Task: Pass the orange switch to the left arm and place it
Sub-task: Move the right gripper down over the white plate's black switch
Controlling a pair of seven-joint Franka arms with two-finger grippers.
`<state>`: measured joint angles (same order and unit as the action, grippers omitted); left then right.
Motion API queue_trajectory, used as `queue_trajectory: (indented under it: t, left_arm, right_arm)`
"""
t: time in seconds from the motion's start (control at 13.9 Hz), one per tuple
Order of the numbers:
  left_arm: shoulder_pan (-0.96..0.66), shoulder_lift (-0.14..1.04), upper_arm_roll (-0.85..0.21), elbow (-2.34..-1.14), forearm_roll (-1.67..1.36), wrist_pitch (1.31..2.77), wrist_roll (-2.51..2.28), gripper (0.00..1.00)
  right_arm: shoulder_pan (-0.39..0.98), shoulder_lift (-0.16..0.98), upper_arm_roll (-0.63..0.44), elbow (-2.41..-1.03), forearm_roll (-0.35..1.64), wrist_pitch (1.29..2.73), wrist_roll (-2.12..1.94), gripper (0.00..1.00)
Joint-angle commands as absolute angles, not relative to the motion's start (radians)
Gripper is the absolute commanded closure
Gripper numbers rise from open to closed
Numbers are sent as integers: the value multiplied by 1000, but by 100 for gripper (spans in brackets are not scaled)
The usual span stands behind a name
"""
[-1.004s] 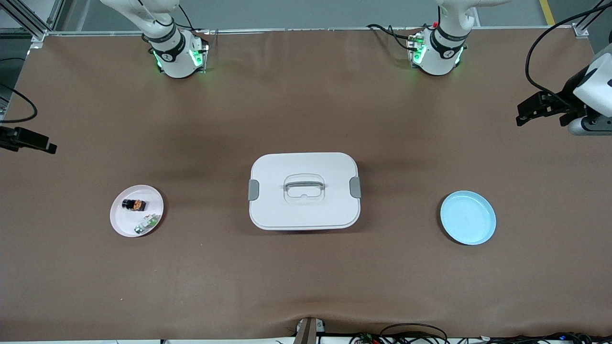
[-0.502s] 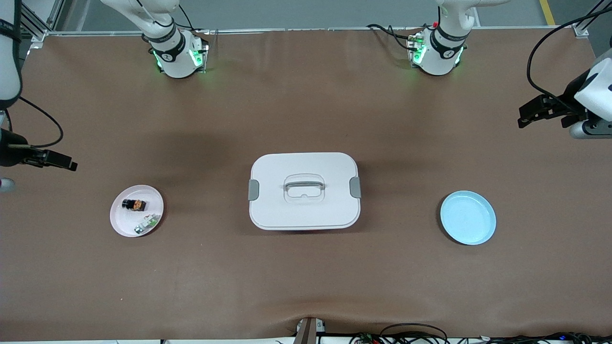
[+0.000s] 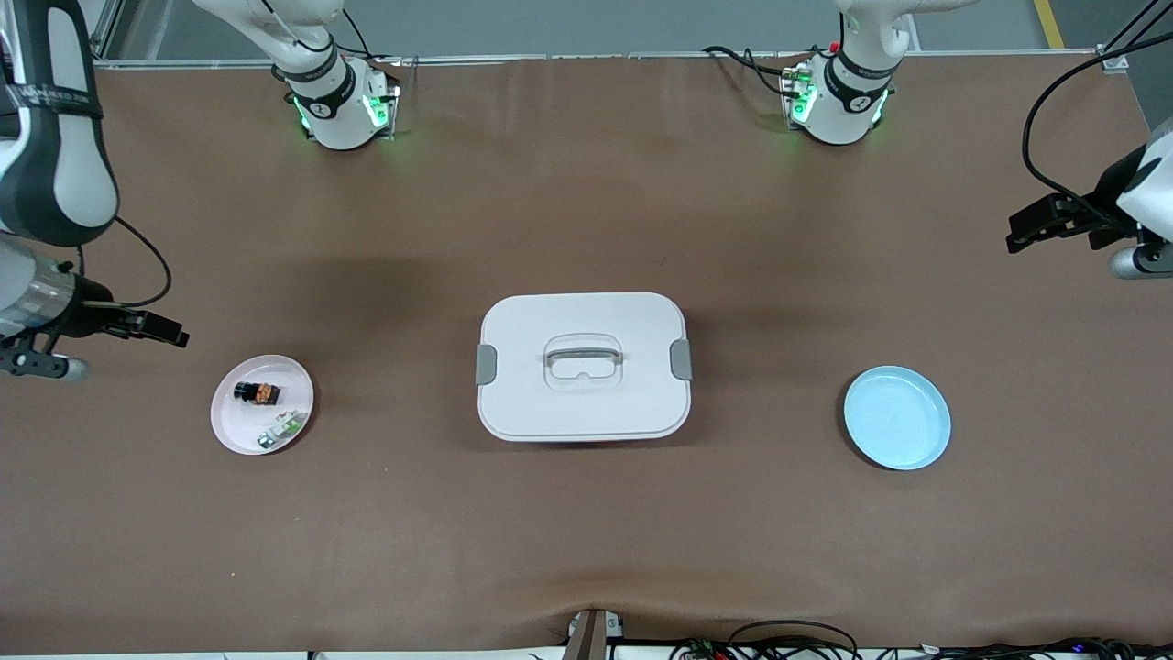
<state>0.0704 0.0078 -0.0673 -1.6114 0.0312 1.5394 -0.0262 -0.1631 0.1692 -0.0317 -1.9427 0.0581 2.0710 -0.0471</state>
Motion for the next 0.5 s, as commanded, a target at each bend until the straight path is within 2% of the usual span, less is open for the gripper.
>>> queue_trajectory:
  t: [0.0,0.43]
  left_arm:
    - [83,21,-67,-1591,52,1536,-26,0]
    - [80,21,-69,-1591,54,1536,-26,0]
  right_arm:
    - [-160,198,-26,-1996,69,2149,-28,0]
    - [-141,281,-26,-2003,61,2258,64,0]
